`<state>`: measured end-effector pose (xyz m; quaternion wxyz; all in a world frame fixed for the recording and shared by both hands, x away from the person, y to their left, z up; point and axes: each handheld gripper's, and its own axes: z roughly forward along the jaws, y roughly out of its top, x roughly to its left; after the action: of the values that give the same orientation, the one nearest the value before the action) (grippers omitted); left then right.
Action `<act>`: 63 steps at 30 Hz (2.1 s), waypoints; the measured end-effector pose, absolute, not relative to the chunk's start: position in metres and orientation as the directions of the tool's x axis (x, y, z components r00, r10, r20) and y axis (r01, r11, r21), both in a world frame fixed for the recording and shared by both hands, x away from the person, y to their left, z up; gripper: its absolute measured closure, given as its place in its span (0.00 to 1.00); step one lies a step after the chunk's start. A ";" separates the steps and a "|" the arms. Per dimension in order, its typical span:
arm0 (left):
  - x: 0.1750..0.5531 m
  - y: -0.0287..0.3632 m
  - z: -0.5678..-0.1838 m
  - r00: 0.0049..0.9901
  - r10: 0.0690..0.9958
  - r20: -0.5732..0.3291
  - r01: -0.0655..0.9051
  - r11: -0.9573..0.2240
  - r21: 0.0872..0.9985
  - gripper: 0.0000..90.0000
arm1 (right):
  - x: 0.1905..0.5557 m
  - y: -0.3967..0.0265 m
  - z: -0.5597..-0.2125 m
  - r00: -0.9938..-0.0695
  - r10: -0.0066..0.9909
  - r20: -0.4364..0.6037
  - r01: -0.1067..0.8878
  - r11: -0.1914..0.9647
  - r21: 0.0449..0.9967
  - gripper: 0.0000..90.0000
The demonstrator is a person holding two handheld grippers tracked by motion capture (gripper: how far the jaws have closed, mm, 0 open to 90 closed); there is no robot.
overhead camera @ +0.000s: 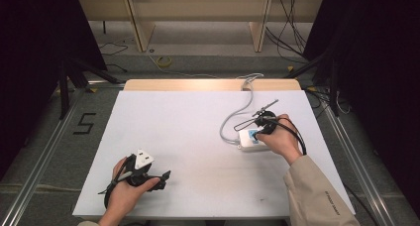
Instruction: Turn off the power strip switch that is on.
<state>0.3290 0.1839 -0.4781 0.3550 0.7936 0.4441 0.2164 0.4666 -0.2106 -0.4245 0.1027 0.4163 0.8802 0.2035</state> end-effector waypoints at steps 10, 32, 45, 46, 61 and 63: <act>0.329 0.184 -0.478 0.512 0.858 0.030 0.552 -0.356 0.754 0.08 | 0.467 -0.209 -0.426 -0.635 0.772 -0.009 0.694 0.576 0.433 1.00; 0.329 0.184 -0.478 0.514 0.857 0.031 0.551 -0.358 0.754 0.08 | 0.469 -0.206 -0.431 -0.637 0.771 -0.007 0.704 0.585 0.404 1.00; 0.329 0.183 -0.478 0.512 0.858 0.029 0.551 -0.355 0.755 0.08 | 0.470 -0.205 -0.432 -0.635 0.772 -0.004 0.708 0.585 0.396 1.00; 0.329 0.183 -0.478 0.512 0.858 0.029 0.551 -0.355 0.755 0.08 | 0.470 -0.205 -0.432 -0.635 0.773 -0.004 0.709 0.584 0.396 1.00; 0.329 0.183 -0.478 0.515 0.857 0.033 0.549 -0.359 0.755 0.08 | 0.468 -0.201 -0.432 -0.633 0.774 -0.037 0.705 0.595 0.385 1.00; 0.329 0.183 -0.478 0.515 0.857 0.033 0.549 -0.359 0.755 0.08 | 0.468 -0.201 -0.432 -0.636 0.771 -0.039 0.703 0.600 0.383 1.00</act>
<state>0.3291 0.1830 -0.4779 0.3539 0.7952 0.4419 0.2173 0.4680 -0.2007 -0.4321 0.1007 0.4144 0.8887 0.1685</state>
